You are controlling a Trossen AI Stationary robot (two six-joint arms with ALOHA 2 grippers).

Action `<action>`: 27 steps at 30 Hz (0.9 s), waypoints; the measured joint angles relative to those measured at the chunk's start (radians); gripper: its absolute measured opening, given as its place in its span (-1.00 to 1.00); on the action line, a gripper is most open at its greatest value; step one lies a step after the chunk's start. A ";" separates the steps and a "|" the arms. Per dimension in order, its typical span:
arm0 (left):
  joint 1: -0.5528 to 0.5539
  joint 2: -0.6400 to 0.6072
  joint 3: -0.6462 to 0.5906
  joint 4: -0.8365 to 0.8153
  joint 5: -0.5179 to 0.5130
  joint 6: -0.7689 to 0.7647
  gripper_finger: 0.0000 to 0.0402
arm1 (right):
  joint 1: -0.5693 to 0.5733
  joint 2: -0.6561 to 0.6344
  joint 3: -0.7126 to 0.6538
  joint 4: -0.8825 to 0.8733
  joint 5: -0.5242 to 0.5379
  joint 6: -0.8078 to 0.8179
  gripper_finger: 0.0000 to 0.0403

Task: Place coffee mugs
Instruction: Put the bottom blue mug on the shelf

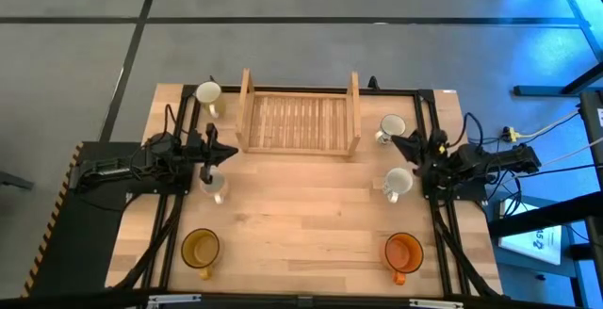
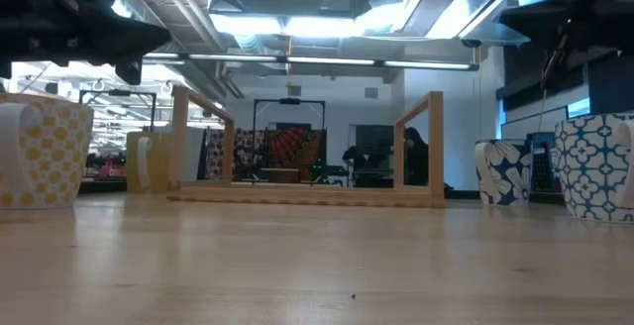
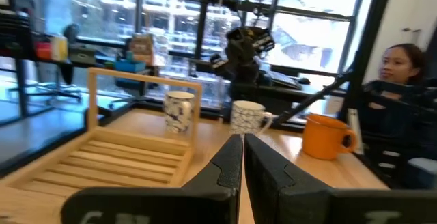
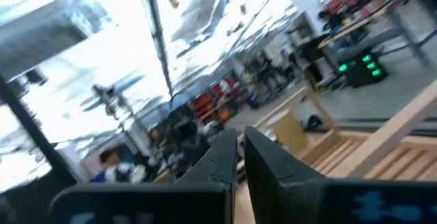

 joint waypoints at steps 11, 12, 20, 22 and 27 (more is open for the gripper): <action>0.000 0.000 0.000 0.231 -0.198 -0.154 -0.95 | 0.000 0.155 0.163 -0.037 0.074 -0.005 -0.91; 0.000 0.000 0.000 0.245 -0.205 -0.156 -0.95 | 0.000 0.189 0.193 -0.063 0.076 -0.004 -0.91; 0.000 0.000 0.000 0.267 -0.202 -0.180 -0.95 | 0.000 0.466 0.513 -0.335 0.075 -0.001 -0.91; 0.000 0.000 0.000 0.267 -0.205 -0.226 -0.95 | 0.000 0.527 0.596 -0.412 0.052 0.006 -0.91; 0.000 0.000 0.000 0.267 -0.208 -0.260 -0.95 | 0.000 0.669 0.789 -0.627 -0.016 0.085 -0.91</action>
